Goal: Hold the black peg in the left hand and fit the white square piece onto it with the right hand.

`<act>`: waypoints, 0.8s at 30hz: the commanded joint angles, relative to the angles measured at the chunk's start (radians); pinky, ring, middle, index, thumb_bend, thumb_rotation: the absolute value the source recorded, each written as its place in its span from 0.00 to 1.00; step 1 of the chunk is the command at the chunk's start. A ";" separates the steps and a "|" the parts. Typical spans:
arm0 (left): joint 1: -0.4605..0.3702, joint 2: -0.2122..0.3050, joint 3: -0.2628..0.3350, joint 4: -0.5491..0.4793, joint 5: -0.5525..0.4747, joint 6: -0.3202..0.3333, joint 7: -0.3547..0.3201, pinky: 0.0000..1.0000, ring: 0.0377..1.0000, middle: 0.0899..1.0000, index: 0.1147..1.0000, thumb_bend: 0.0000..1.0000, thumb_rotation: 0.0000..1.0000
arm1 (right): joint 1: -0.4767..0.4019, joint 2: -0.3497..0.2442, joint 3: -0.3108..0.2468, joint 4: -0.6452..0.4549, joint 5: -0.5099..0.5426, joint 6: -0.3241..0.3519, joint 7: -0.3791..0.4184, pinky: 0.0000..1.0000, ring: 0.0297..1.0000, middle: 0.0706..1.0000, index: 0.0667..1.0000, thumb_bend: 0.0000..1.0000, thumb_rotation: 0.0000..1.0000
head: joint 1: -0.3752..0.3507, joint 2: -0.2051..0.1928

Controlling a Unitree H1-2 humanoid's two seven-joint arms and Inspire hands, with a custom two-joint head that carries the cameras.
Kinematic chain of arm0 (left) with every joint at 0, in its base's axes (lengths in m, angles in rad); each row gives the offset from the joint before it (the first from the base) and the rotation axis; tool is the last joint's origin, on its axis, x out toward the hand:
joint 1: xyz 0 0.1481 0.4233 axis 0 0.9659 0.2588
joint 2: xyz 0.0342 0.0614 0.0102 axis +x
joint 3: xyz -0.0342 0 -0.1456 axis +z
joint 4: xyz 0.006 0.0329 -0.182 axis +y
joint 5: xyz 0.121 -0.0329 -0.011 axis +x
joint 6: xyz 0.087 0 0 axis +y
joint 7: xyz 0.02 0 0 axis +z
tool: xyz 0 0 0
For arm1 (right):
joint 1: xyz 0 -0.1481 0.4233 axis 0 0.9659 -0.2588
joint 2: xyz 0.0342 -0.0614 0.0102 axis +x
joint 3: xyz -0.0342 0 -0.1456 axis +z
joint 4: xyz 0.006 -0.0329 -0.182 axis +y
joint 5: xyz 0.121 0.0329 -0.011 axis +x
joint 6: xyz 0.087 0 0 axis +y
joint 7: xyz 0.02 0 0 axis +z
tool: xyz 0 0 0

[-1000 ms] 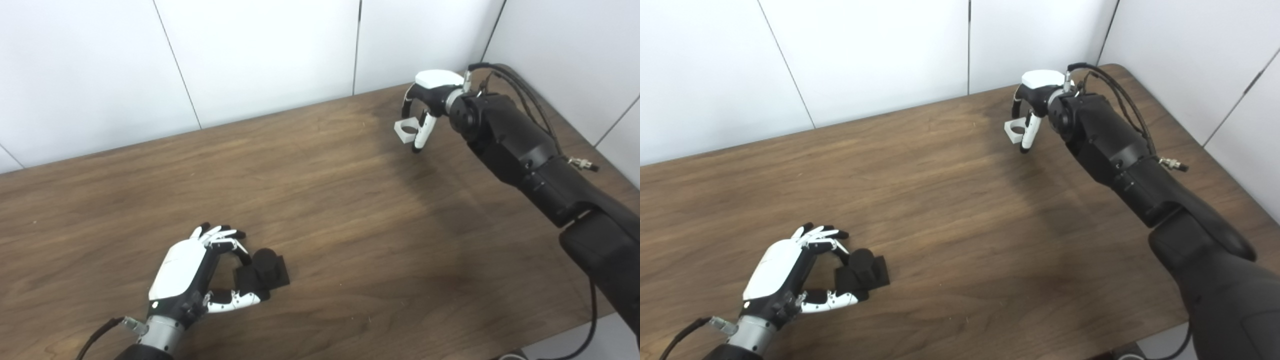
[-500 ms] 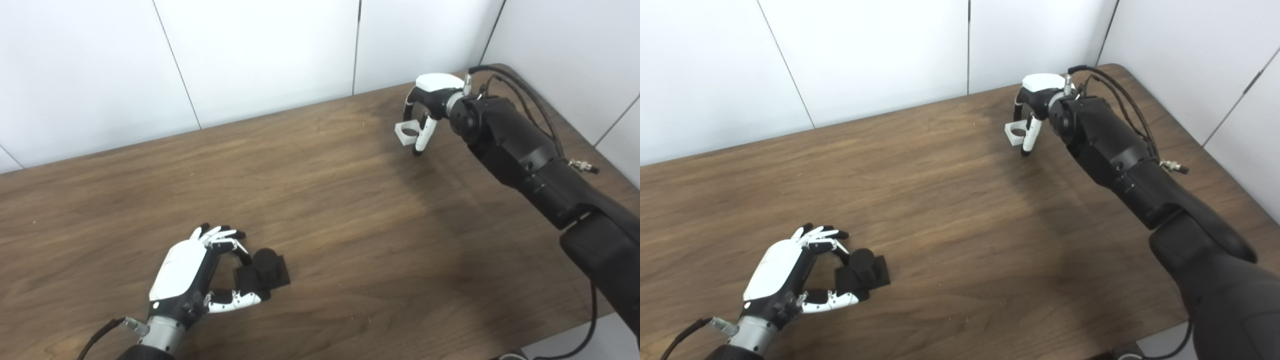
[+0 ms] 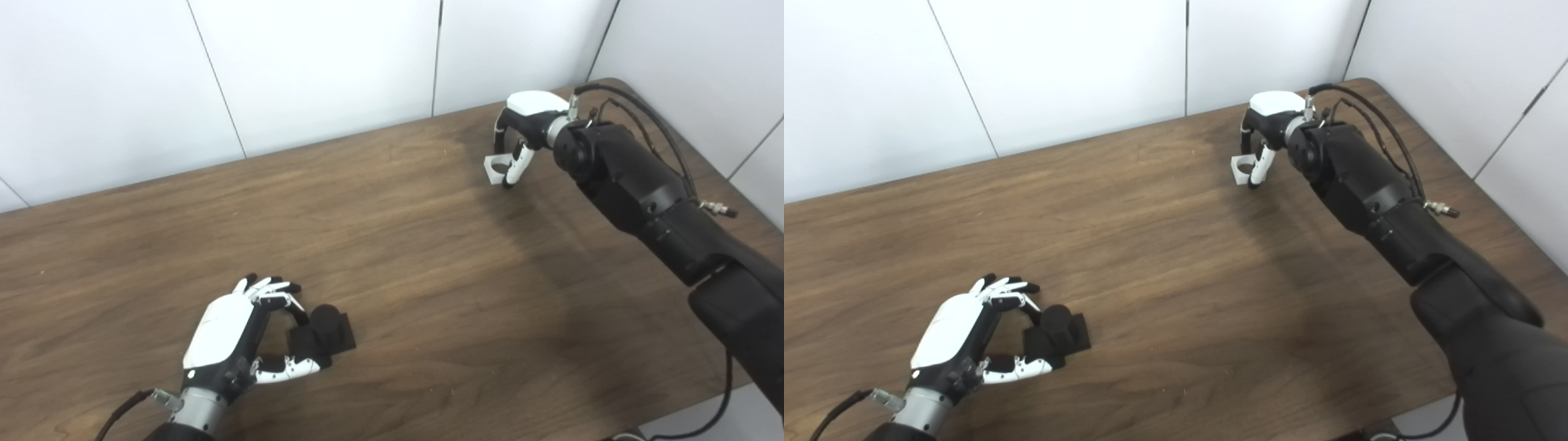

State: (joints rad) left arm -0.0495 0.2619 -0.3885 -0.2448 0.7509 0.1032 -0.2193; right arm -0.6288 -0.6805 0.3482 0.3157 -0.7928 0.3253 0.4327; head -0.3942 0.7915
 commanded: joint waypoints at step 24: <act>0.028 -0.032 -0.046 0.011 0.040 0.047 -0.040 1.00 0.89 0.78 0.42 0.52 0.05 | -0.043 -0.011 0.011 -0.316 -0.020 -0.080 0.165 0.94 0.93 0.78 0.45 0.52 0.13 | 0.267 0.029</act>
State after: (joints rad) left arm -0.0465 0.2361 -0.4062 -0.2481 0.7838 0.1371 -0.2134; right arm -0.6134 -0.6842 0.3681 0.0331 -0.8021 0.2627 0.6018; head -0.1259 0.8191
